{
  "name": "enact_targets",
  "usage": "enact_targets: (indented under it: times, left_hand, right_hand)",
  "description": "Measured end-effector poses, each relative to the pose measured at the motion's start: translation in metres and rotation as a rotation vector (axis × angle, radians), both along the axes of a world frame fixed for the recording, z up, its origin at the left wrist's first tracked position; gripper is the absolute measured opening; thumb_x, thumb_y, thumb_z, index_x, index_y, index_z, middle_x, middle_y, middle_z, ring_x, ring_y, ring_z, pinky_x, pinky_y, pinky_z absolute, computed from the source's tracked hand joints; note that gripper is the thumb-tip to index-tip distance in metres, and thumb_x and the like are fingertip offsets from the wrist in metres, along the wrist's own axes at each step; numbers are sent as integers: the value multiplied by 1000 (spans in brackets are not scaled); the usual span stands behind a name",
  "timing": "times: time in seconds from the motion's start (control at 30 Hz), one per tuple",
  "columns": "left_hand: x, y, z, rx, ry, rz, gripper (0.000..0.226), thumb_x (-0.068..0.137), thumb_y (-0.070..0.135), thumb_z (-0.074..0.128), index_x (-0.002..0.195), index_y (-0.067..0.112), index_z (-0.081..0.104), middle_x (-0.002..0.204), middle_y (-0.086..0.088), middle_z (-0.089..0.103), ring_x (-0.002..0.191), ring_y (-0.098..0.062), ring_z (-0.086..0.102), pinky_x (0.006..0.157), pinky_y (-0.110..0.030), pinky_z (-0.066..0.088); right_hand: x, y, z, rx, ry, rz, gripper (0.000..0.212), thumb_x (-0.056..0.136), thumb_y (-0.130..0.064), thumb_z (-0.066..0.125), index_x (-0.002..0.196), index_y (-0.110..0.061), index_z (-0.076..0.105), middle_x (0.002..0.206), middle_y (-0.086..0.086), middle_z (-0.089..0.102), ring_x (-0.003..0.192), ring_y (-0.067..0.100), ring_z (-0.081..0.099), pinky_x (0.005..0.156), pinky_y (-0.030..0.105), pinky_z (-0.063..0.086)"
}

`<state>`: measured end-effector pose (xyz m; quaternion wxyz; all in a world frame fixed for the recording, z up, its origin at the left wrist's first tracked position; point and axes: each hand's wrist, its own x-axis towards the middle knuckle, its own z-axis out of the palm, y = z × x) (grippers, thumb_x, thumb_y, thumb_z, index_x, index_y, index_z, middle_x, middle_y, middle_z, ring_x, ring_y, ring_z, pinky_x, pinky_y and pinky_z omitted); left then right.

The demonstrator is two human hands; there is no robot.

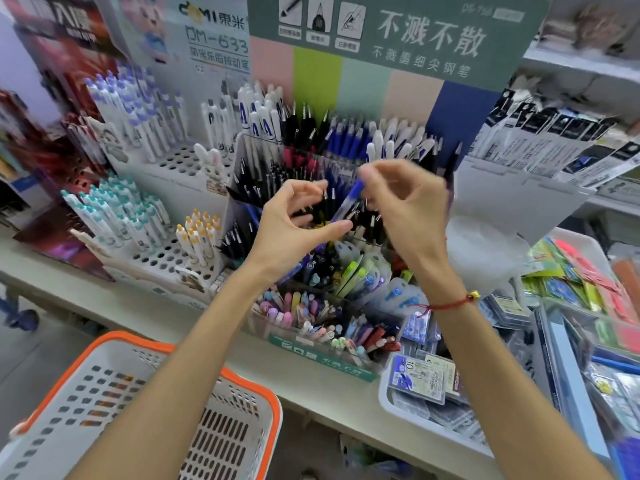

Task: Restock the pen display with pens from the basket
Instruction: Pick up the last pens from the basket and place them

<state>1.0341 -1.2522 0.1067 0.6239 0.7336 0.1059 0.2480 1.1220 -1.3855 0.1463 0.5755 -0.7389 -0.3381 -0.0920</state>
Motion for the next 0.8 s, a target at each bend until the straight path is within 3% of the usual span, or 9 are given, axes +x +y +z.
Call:
enact_targets:
  times: [0.07, 0.17, 0.23, 0.37, 0.53, 0.67, 0.8]
  left_hand:
    - [11, 13, 1, 332, 81, 94, 47, 80, 30, 78, 122, 25, 56, 130, 14, 54, 125, -6, 44, 102, -26, 38]
    - [33, 27, 3, 984, 259, 191, 50, 96, 23, 55, 144, 25, 43, 147, 5, 42, 136, -20, 28, 107, -38, 25]
    - [41, 31, 1, 1182, 288, 247, 52, 95, 18, 49, 146, 22, 40, 148, 0, 41, 136, -26, 29, 103, -41, 28]
    - [41, 35, 0, 1274, 280, 345, 52, 88, 17, 52, 140, 18, 46, 144, -4, 45, 131, -31, 36, 95, -43, 34]
    - [48, 36, 9, 1263, 282, 340, 55, 90, 21, 49, 144, 17, 42, 147, -1, 43, 134, -29, 35, 98, -43, 33]
    - [51, 38, 7, 1274, 318, 340, 57, 91, 25, 49, 146, 17, 38, 150, -1, 40, 135, -27, 33, 98, -41, 34]
    - [54, 37, 5, 1217, 309, 347, 57, 92, 26, 50, 147, 16, 39, 151, -3, 39, 135, -28, 33, 98, -42, 34]
  right_hand:
    - [13, 0, 10, 186, -29, -109, 5, 93, -18, 66, 95, -22, 69, 86, -5, 72, 79, 13, 71, 75, 35, 59]
    - [31, 13, 22, 247, -122, -211, 9, 92, -18, 66, 98, -13, 71, 86, -5, 72, 80, 7, 70, 77, 31, 59]
    - [38, 24, 27, 227, -190, -229, 15, 92, -18, 66, 98, -7, 72, 86, -5, 71, 78, 3, 69, 76, 26, 58]
    - [44, 33, 33, 239, -306, -241, 18, 93, -19, 65, 97, -4, 72, 85, -3, 71, 76, 4, 68, 73, 20, 56]
    - [51, 34, 41, 211, -380, -267, 17, 92, -21, 66, 96, -6, 73, 84, -5, 71, 75, 5, 68, 73, 22, 57]
    - [56, 44, 55, 72, -393, -242, 14, 87, -24, 71, 89, -11, 73, 79, -12, 68, 70, 2, 66, 72, 24, 57]
    - [68, 53, 54, -202, -329, -250, 19, 81, -36, 75, 82, -18, 72, 77, -9, 71, 71, 5, 66, 72, 33, 56]
